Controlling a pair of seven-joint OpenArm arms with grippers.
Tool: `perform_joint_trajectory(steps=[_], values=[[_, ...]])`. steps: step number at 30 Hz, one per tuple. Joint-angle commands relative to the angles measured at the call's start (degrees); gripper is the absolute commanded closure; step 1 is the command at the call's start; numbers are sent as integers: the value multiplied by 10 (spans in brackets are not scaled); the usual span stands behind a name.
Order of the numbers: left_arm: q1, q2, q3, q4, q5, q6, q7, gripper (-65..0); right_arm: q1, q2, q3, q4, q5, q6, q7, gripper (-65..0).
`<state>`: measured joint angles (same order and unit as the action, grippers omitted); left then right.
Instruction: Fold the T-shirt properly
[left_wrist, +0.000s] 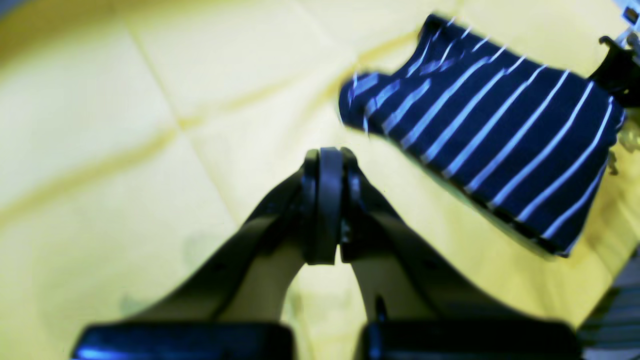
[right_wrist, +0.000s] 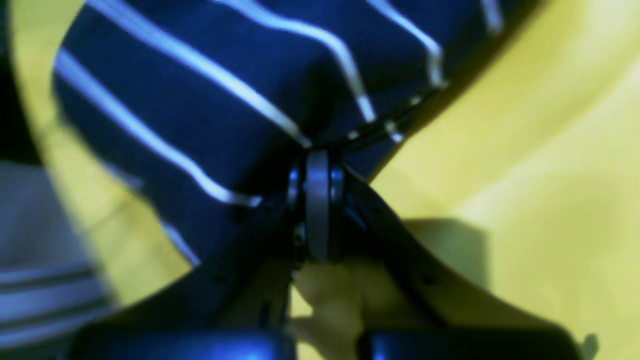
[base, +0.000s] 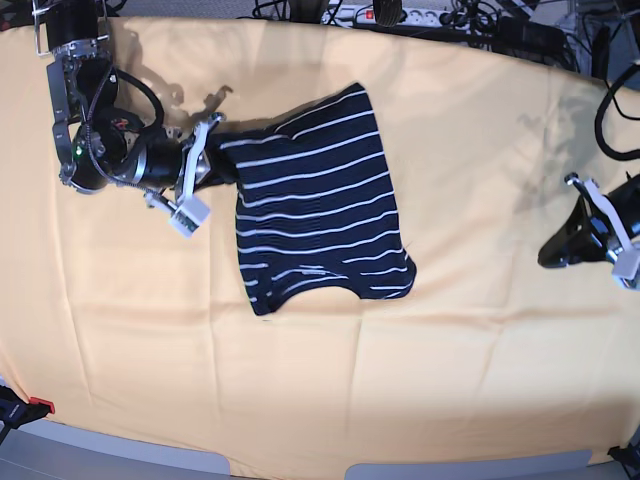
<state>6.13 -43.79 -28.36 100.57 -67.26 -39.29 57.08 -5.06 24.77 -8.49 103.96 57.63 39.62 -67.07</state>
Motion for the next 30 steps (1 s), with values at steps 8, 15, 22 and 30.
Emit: perform_joint_trajectory(steps=[8, 15, 22, 30], values=[[18, -7, -7, 8, -38, -7, -9, 0, -79, 7, 4, 94, 5, 4, -2, 0], [18, -7, -7, 8, -106, -7, 43, 0, -83, 6, 110, 136, 0, -21, 69, 0], [18, -7, -7, 9, -177, -7, 135, 0, -101, 6, 304, 174, 228, 4, -45, 0], [81, -15, -21, 82, -177, -7, 165, 0, -205, 8, 495, 233, 274, 4, -129, 0]])
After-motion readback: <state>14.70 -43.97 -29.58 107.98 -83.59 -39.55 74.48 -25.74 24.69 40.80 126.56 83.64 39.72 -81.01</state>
